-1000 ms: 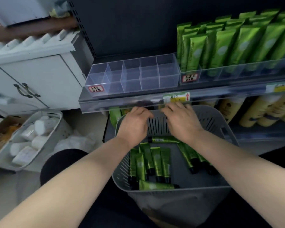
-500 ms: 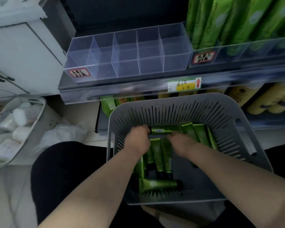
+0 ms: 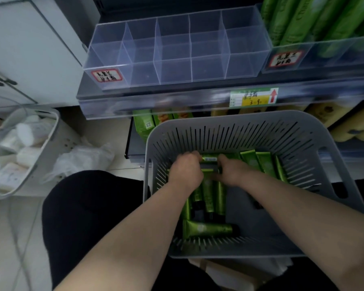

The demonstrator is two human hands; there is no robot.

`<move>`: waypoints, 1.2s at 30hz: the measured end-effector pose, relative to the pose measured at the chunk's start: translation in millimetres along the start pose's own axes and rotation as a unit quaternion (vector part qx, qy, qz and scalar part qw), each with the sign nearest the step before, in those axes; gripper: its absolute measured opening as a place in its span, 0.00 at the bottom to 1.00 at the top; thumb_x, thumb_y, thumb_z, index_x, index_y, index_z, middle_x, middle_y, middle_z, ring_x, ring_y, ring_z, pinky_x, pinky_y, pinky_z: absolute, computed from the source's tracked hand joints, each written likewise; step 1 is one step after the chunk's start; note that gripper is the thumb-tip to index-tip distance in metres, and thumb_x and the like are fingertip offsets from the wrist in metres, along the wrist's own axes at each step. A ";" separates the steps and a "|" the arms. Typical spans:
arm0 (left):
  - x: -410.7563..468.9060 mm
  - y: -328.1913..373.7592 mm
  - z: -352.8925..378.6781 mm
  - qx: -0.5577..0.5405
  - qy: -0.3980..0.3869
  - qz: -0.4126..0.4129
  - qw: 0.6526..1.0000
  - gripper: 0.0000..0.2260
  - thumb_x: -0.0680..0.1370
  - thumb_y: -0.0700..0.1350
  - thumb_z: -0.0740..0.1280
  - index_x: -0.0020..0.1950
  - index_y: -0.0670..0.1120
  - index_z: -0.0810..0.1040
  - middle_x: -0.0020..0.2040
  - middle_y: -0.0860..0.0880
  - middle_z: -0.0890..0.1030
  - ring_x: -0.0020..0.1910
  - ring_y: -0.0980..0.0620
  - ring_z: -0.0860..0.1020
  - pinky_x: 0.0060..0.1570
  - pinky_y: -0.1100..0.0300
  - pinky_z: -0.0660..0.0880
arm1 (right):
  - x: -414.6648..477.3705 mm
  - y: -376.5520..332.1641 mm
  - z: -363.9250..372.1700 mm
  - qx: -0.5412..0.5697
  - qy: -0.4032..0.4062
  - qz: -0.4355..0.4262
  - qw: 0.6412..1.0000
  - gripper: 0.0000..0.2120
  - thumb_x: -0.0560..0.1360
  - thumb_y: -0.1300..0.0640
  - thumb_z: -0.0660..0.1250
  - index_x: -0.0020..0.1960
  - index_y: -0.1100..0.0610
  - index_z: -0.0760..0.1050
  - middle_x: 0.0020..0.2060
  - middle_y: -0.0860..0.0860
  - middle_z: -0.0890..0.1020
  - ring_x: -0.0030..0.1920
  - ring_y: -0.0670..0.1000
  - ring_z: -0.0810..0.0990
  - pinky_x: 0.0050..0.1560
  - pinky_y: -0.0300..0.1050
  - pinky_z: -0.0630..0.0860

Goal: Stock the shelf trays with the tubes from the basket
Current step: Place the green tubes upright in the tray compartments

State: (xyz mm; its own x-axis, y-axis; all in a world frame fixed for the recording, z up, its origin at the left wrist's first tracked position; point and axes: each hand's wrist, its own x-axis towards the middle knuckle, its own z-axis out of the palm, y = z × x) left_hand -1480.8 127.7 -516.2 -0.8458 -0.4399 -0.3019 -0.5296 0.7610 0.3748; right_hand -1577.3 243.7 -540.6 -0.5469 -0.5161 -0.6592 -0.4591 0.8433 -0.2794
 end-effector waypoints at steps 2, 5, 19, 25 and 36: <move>0.8 -0.6 0.6 0.008 -0.007 -0.001 1.000 0.15 0.76 0.35 0.62 0.62 0.44 0.75 0.60 0.43 0.76 0.59 0.45 0.73 0.57 0.52 0.75 | -5.0 1.4 1.6 -0.001 0.012 -0.007 1.000 0.19 0.76 0.52 0.65 0.64 0.56 0.66 0.57 0.56 0.77 0.53 0.54 0.77 0.44 0.43 0.73; 3.3 -0.6 3.4 0.023 -0.025 0.004 0.999 0.14 0.76 0.35 0.62 0.60 0.44 0.76 0.58 0.43 0.77 0.58 0.45 0.74 0.55 0.52 0.76 | -20.2 10.9 1.6 0.041 0.040 -0.023 0.998 0.12 0.75 0.58 0.65 0.57 0.55 0.69 0.54 0.55 0.78 0.48 0.52 0.75 0.41 0.41 0.69; 10.8 11.1 37.6 0.236 -0.174 0.036 0.955 0.23 0.77 0.37 0.60 0.71 0.43 0.64 0.65 0.41 0.72 0.65 0.42 0.70 0.60 0.50 0.74 | -88.4 40.9 -64.5 -0.067 0.134 -0.153 0.977 0.11 0.80 0.51 0.58 0.60 0.47 0.75 0.54 0.47 0.79 0.52 0.50 0.76 0.45 0.44 0.72; 20.7 3.7 45.5 0.264 -0.186 0.031 0.946 0.24 0.77 0.42 0.61 0.74 0.46 0.63 0.67 0.42 0.70 0.68 0.43 0.67 0.64 0.49 0.70 | -98.5 30.4 -66.7 -0.102 0.157 -0.183 0.965 0.10 0.80 0.53 0.60 0.60 0.46 0.75 0.53 0.46 0.79 0.52 0.50 0.76 0.47 0.46 0.73; -9.8 21.1 11.7 -0.060 -0.099 -0.001 0.993 0.05 0.79 0.39 0.62 0.49 0.43 0.77 0.49 0.43 0.79 0.50 0.47 0.77 0.40 0.63 0.67 | -106.8 25.2 -64.5 -0.085 0.190 -0.181 0.961 0.10 0.79 0.53 0.62 0.57 0.48 0.78 0.55 0.46 0.78 0.54 0.49 0.76 0.49 0.45 0.74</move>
State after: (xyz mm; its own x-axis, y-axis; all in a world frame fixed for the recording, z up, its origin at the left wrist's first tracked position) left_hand -1482.9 153.6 -515.6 -0.8223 -0.3296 -0.4639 -0.5444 0.6928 0.4729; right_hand -1575.7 310.4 -432.2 -0.5306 -0.8161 -0.2290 -0.7581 0.5778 -0.3024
